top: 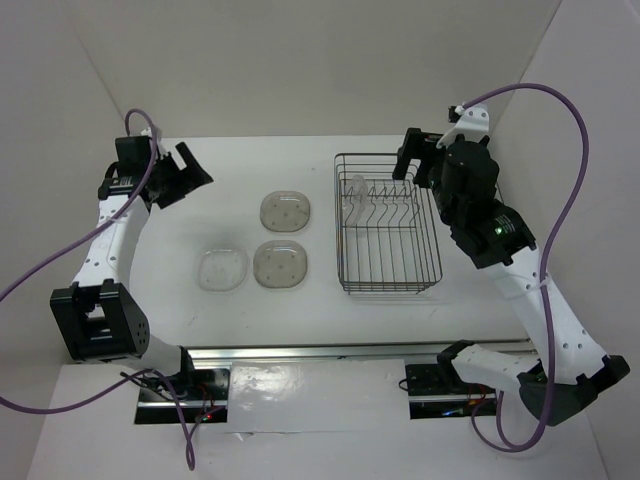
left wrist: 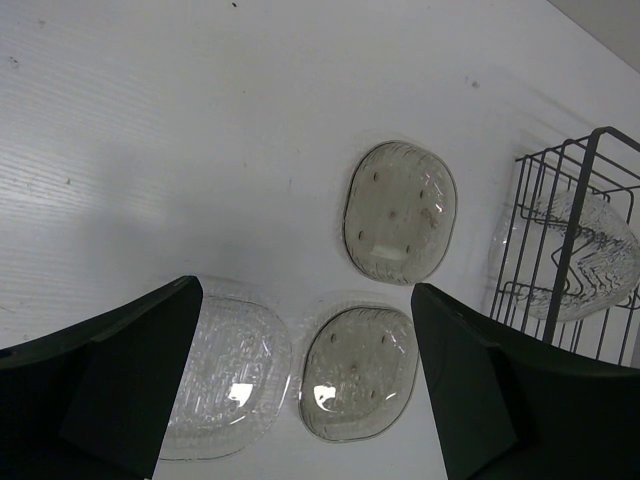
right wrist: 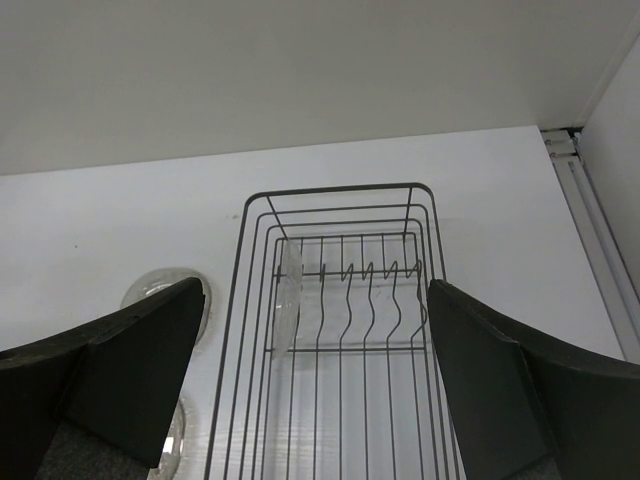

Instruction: Load the plates into the dish rack

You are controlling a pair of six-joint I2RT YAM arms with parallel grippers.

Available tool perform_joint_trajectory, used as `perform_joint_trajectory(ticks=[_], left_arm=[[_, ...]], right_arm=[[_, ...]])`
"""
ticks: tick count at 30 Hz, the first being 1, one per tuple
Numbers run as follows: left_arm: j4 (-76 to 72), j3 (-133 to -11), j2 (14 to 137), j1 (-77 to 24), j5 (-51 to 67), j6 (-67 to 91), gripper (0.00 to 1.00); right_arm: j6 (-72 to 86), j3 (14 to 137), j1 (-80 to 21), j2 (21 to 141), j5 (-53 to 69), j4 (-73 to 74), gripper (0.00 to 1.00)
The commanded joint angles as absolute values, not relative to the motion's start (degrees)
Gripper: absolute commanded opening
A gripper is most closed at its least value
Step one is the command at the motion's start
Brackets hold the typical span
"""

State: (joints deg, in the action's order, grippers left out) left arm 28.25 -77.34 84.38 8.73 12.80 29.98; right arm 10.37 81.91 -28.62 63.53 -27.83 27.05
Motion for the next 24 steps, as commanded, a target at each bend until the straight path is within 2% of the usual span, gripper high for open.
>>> perform_joint_trajectory(ticks=[1,8,13,18,24], left_arm=[[26.0,-77.1,84.0,8.6,15.0,28.7,1.0],[24.9,-77.1,85.7,6.4,19.5,28.7,1.0],[23.5,-79.3,91.7,1.1,19.8,30.1,1.0],[21.1,-82.3,100.8,0.5,24.2,29.7,0.97],[22.3,-85.2,109.2,-2.1,21.8,28.3,0.96]], right_arm=[[9.6,82.9,-29.1,63.0,-28.8,26.2,1.0],[9.6,82.9,-29.1,64.3,-27.8,26.2,1.0],[9.6,81.1,-29.1,64.3,-24.0,24.9,1.0],[9.6,79.7,-29.1,64.3,-22.3,23.6,1.0],[9.6,79.2,-29.1,64.3,-19.9,22.8,1.0]])
